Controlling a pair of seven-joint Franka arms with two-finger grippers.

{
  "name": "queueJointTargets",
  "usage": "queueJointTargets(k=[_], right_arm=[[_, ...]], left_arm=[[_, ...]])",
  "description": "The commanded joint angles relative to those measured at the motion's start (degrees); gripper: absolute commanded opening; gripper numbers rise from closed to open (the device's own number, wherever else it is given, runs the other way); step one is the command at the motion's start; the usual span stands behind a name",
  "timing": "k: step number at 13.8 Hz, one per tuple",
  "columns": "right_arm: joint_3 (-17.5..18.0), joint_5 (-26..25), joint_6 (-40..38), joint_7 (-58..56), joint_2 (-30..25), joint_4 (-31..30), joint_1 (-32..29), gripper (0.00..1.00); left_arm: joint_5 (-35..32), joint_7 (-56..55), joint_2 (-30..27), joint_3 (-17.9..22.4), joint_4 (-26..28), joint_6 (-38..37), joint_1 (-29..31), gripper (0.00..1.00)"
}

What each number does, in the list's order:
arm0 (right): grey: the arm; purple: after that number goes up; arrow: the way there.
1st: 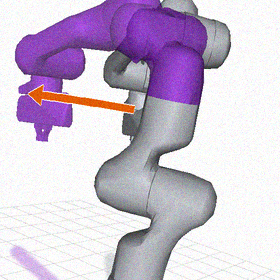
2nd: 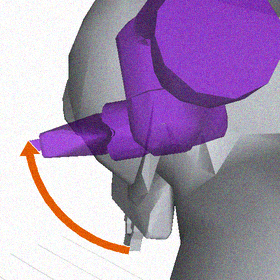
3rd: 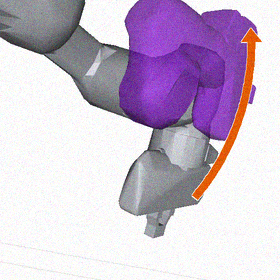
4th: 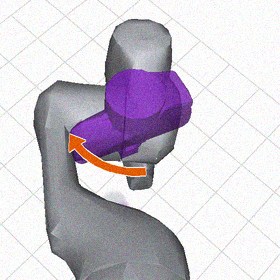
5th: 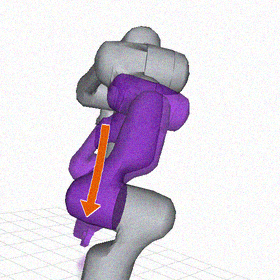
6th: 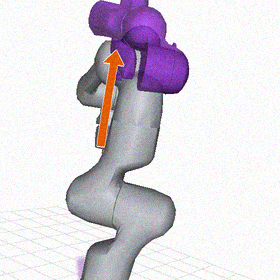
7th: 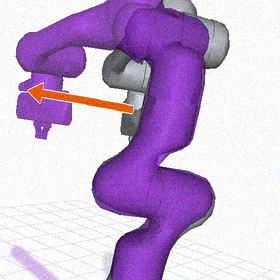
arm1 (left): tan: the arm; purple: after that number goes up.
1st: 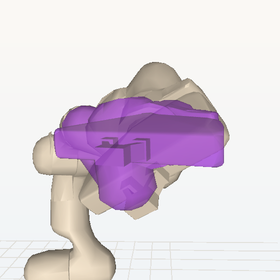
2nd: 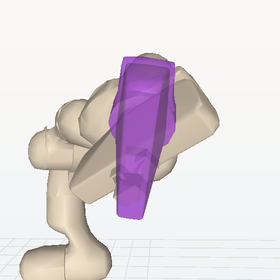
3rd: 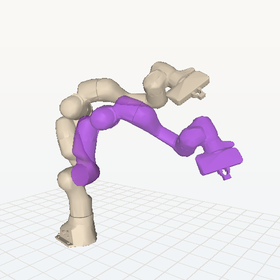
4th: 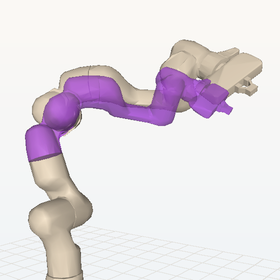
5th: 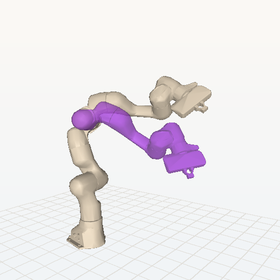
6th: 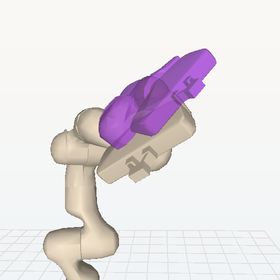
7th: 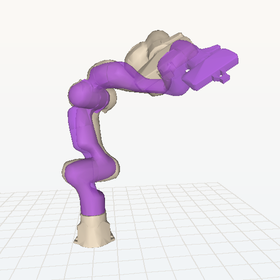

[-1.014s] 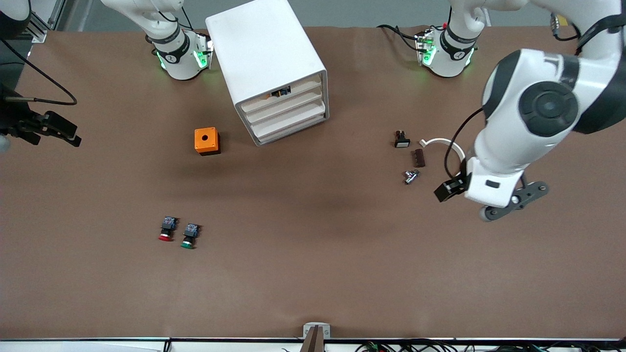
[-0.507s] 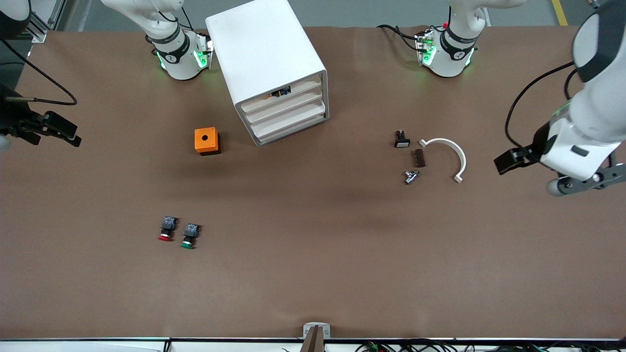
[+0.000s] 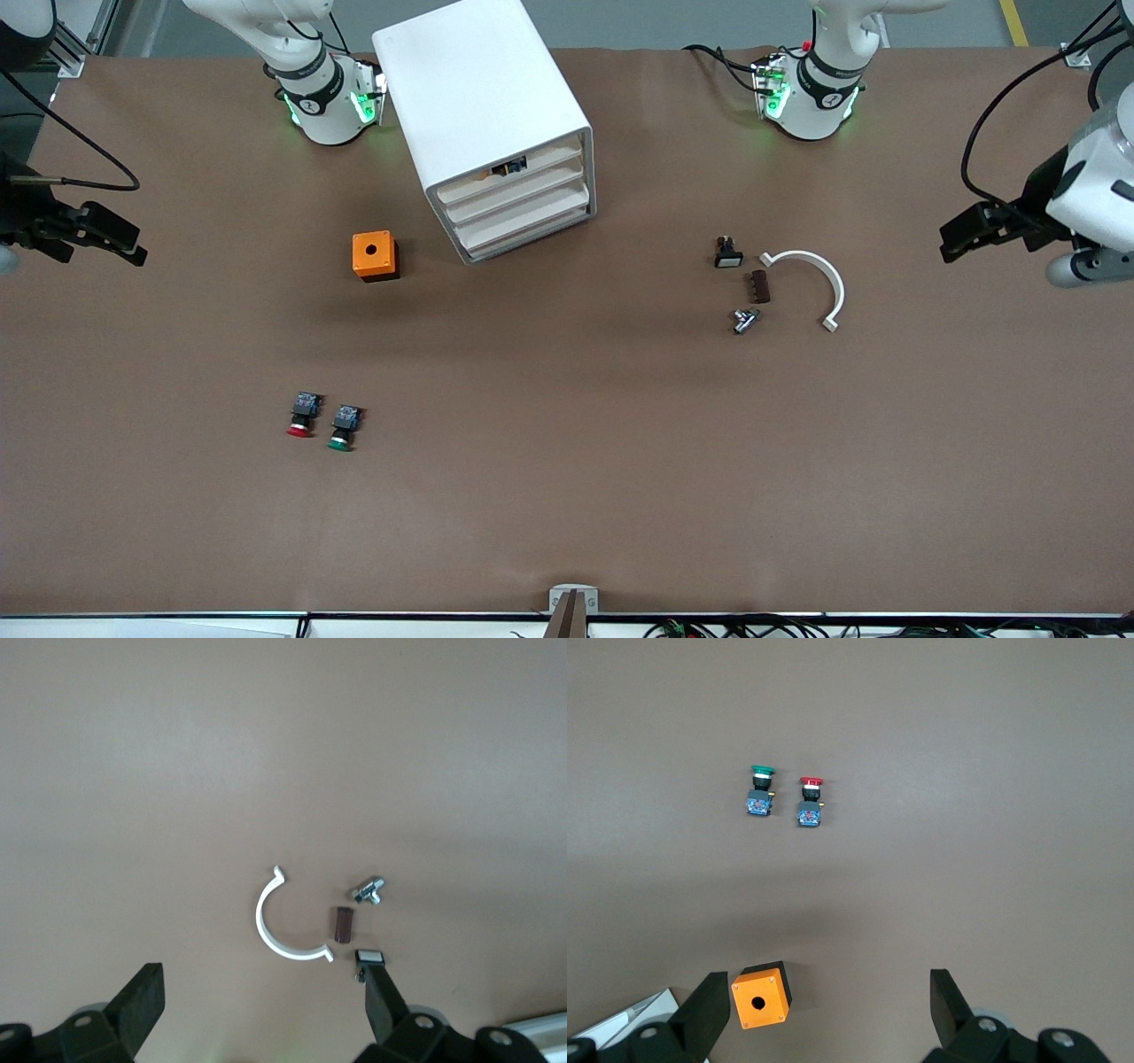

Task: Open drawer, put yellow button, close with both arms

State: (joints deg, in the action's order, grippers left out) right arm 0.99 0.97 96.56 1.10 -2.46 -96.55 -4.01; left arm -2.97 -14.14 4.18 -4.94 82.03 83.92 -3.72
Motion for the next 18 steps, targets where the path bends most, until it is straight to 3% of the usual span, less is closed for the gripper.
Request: queueJointTargets(k=[1,18], right_arm=[[0.24,-0.18,0.12,-0.49,-0.88,-0.74,-0.47,1.0],[0.24,-0.18,0.12,-0.49,-0.88,-0.83,-0.47,1.0]], left_arm=[[1.29,1.13,-4.09,3.87,5.25,1.6,-3.13,1.0],[1.92,5.87,-5.58,3.88,6.21,1.25,-4.37,1.0]])
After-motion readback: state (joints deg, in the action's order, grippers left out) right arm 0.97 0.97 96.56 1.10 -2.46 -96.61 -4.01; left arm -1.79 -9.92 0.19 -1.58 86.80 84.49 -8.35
